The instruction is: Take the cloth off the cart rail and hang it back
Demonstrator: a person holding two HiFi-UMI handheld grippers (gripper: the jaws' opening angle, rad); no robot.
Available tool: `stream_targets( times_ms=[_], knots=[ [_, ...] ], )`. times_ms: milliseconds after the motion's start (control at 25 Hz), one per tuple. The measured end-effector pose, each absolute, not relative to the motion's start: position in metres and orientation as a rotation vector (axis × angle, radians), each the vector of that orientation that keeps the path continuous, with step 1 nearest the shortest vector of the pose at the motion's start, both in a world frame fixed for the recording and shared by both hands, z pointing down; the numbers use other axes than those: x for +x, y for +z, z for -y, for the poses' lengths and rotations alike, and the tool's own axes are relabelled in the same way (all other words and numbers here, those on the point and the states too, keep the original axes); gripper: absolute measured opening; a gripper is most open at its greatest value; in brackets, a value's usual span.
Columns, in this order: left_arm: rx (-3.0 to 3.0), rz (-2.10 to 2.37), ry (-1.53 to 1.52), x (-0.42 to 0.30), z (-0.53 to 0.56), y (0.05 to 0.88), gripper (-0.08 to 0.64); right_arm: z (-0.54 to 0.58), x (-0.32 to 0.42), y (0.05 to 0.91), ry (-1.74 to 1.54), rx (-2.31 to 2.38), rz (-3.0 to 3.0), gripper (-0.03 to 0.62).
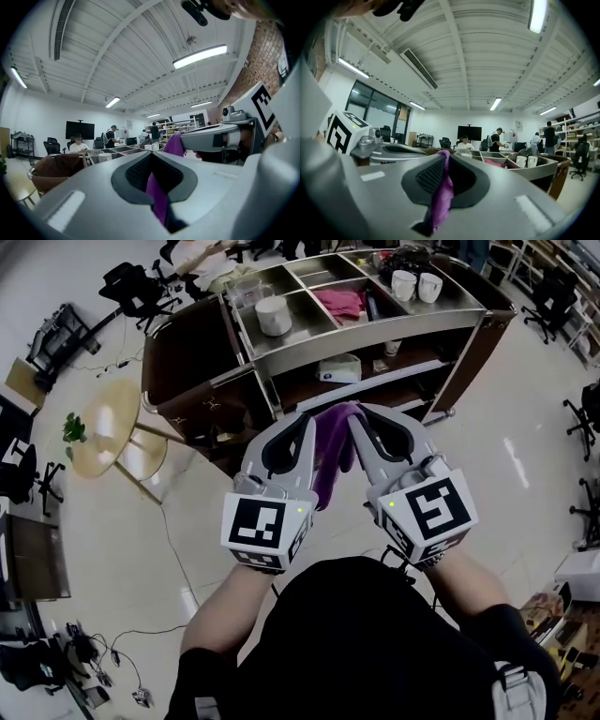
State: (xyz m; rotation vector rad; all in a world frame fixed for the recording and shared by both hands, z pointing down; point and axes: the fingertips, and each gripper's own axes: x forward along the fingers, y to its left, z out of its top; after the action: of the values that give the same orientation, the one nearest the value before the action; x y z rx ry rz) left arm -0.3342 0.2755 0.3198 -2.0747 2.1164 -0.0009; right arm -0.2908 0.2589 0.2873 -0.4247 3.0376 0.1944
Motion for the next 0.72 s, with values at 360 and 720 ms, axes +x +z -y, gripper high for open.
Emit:
stream_targets(
  times_ms=[360,720],
  knots=[
    [-2.021,-2.154,0.003,-0.355,-0.32,0.318,-0.002,-0.302,-0.314,0.288,0.215,-0.372,-3.057,0.014],
    [-2.1,-2.096,0.029,-0.342,-0.335,0.323,-0.002,-0.317,-0.302,0.29,0.23,-0.454,-3.051,0.014]
  ],
)
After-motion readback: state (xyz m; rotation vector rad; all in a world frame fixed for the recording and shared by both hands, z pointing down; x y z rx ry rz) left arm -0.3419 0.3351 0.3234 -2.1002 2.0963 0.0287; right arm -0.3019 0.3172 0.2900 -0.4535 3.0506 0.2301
